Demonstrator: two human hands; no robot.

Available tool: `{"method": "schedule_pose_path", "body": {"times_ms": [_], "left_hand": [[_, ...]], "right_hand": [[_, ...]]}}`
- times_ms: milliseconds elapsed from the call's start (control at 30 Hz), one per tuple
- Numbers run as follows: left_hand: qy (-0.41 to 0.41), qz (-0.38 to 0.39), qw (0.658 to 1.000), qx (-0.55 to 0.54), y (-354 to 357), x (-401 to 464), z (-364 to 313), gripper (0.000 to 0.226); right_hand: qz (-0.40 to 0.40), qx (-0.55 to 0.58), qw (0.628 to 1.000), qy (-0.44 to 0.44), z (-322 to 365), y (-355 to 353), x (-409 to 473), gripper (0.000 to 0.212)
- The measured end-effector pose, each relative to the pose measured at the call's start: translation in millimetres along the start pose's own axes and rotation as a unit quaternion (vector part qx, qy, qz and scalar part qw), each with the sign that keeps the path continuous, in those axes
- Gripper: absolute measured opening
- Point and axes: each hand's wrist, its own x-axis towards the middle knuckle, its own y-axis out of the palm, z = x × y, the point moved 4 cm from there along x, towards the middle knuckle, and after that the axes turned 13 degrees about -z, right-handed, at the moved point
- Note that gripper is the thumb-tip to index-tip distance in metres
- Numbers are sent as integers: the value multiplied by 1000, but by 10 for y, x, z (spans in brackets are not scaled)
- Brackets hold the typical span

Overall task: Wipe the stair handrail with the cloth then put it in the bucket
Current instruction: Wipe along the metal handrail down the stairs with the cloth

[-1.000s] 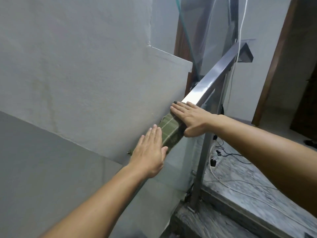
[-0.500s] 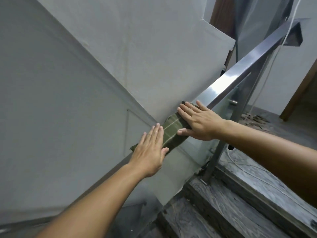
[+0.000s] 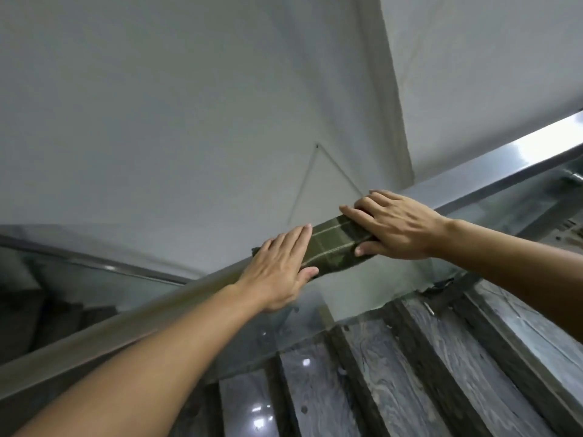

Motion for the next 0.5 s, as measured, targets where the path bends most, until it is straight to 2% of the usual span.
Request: {"method": "schedule_pose_path", "body": {"times_ms": [333, 500], "left_hand": [[-119, 42, 991, 40, -143, -1113, 908, 81], [-206, 60, 976, 32, -269, -1609, 1322, 83]], "right_hand": [[-29, 11, 998, -62, 1319, 100, 725, 86], [-37, 9, 995, -91, 2034, 129, 1085, 84]]}}
